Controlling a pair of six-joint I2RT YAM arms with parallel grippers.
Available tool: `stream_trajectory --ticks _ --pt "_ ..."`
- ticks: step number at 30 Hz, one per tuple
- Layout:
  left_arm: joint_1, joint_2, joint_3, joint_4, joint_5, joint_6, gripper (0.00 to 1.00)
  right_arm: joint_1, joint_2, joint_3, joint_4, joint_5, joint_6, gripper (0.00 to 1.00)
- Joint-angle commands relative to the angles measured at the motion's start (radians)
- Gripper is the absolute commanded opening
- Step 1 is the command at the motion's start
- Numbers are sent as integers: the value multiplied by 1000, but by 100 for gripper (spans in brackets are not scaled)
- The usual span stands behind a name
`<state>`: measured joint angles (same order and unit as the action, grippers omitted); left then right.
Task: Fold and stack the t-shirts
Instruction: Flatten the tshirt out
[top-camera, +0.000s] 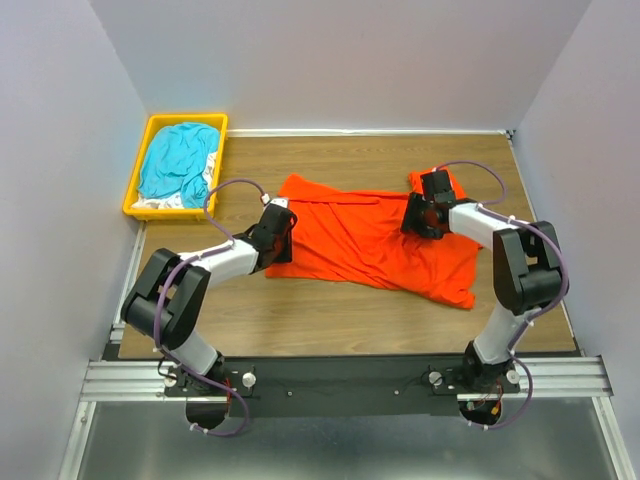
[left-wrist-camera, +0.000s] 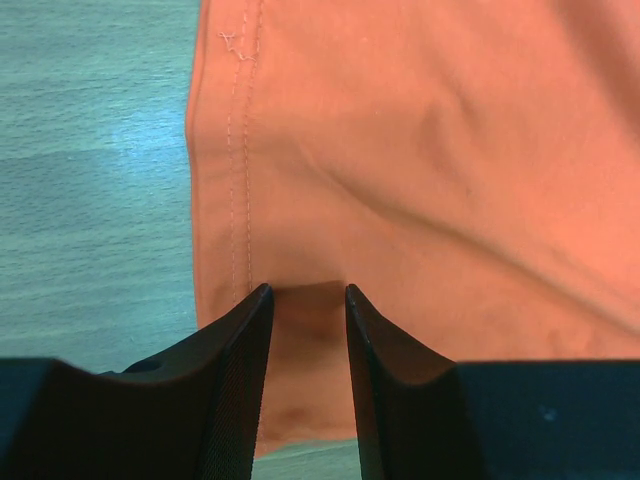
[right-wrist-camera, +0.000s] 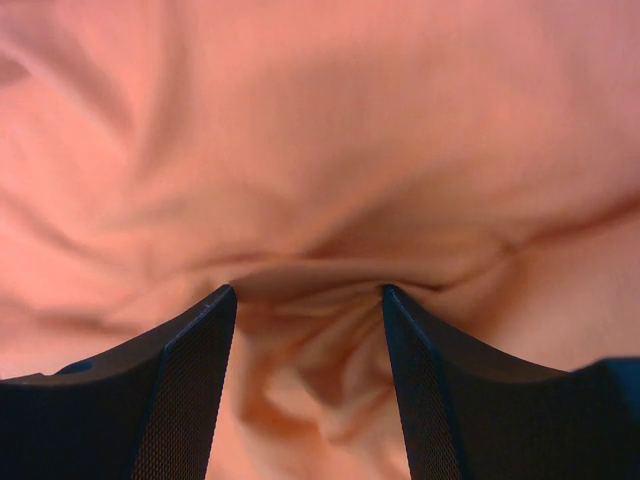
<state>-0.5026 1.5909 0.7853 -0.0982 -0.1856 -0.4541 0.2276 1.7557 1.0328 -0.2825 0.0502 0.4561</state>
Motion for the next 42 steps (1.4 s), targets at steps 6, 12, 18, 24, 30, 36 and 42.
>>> stream_trajectory --ticks 6,12,18,24,30,36,42 --pt "32 -31 -53 -124 -37 -38 43 -56 162 99 66 10 41 68" --pt "36 -32 -69 -95 -25 -43 43 -103 335 285 69 -39 -8 68" --pt "36 -26 -70 -78 -11 -64 43 -109 375 391 66 -119 -13 70" --pt "36 -146 -70 -122 -77 -87 50 -108 190 339 55 -162 -48 80" --pt "36 -299 -20 -205 -146 -118 72 -99 -13 163 36 -165 -39 81" --pt "39 -378 15 -282 -164 -141 74 -25 -136 30 35 -161 21 80" --pt "39 -368 34 -255 -156 -95 75 -11 -124 -30 75 -156 92 80"
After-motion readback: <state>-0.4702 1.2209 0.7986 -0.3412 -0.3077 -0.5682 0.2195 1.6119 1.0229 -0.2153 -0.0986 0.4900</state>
